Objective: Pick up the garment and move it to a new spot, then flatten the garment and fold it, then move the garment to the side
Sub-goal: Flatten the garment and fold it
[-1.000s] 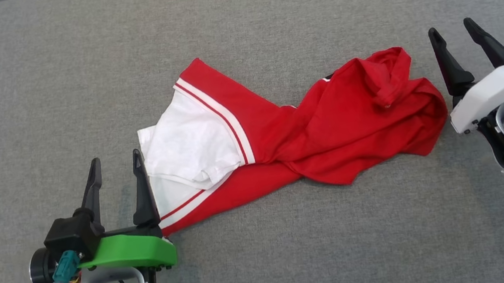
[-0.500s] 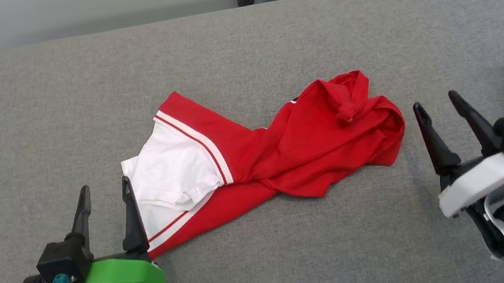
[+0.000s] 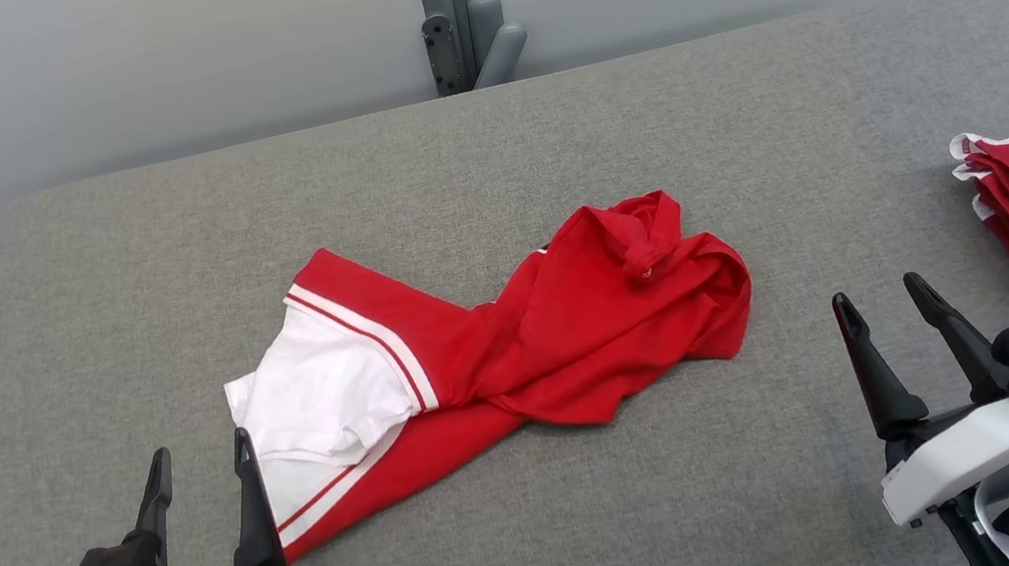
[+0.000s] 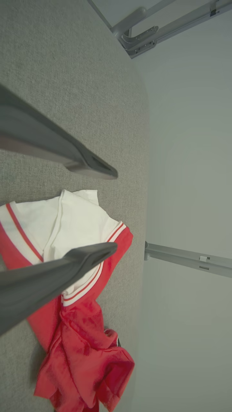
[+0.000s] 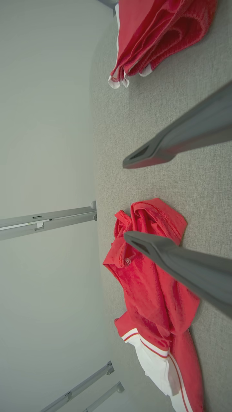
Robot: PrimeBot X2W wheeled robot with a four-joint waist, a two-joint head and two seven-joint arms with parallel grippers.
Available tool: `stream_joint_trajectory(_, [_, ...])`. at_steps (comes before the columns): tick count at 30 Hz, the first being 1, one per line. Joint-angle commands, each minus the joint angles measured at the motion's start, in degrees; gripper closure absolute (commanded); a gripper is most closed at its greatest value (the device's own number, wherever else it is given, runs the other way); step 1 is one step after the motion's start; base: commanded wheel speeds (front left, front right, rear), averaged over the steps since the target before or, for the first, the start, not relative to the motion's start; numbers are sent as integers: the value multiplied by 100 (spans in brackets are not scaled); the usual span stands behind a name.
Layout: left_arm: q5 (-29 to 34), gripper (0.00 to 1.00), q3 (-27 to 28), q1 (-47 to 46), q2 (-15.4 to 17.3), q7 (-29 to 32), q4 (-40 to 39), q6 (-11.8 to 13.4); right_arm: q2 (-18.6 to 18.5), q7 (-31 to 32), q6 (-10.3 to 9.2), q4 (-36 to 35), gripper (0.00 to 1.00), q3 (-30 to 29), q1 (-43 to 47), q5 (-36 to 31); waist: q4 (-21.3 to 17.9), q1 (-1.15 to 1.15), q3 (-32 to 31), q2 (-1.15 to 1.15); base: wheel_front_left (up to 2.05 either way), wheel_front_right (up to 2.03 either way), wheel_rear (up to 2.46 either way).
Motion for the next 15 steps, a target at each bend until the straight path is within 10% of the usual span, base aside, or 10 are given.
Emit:
stream_joint_trajectory(1, [-18, 0, 11, 75, 38, 30, -37, 41, 26, 38, -6, -83, 0, -35, 79, -60, -24, 0, -30, 0, 0, 0, 0])
stream_joint_trajectory(15, [-127, 0, -4, 15, 87, 183, -110, 61, 113, 157, -6, -367, 0, -107, 137, -77, -20, 0, 37, 0, 0, 0, 0])
